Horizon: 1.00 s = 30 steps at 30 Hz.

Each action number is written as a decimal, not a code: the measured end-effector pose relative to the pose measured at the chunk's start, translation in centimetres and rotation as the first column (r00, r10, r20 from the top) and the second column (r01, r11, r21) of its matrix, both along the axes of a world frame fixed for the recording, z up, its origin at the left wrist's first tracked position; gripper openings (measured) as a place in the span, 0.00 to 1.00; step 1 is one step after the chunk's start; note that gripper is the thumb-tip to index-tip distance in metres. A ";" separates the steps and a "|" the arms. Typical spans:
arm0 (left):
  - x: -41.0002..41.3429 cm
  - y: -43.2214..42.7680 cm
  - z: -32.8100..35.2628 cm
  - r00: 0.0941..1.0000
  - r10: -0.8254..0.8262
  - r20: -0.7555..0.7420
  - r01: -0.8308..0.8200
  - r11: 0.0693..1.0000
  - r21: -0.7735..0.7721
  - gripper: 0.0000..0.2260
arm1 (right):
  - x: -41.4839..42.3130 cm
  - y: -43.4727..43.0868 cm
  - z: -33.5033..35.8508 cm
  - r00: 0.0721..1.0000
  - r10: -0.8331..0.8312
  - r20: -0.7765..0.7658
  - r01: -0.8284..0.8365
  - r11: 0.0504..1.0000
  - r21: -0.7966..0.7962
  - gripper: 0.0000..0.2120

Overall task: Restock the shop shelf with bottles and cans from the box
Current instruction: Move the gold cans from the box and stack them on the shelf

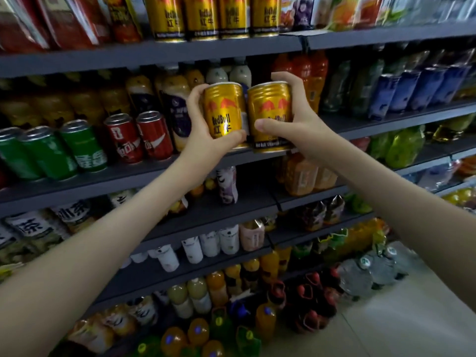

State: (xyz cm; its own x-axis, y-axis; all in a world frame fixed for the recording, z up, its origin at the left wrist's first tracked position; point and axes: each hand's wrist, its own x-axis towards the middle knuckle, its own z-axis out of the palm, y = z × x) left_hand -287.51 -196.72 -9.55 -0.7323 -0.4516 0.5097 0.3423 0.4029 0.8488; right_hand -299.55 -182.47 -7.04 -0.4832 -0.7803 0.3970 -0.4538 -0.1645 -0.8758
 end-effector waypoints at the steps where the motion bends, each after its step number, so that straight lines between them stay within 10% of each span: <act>1: -0.8 0.7 0.1 1.000 0.016 -0.002 -0.016 1.000 -0.012 0.36 | -1.0 0.5 0.0 1.000 0.009 -0.005 -0.009 1.000 0.005 0.36; 30: -5.8 -12.7 19.4 0.906 0.256 -0.337 -0.366 0.873 -0.321 0.36 | -15.1 -14.4 22.7 0.992 0.120 -0.036 -0.125 0.952 -0.279 0.33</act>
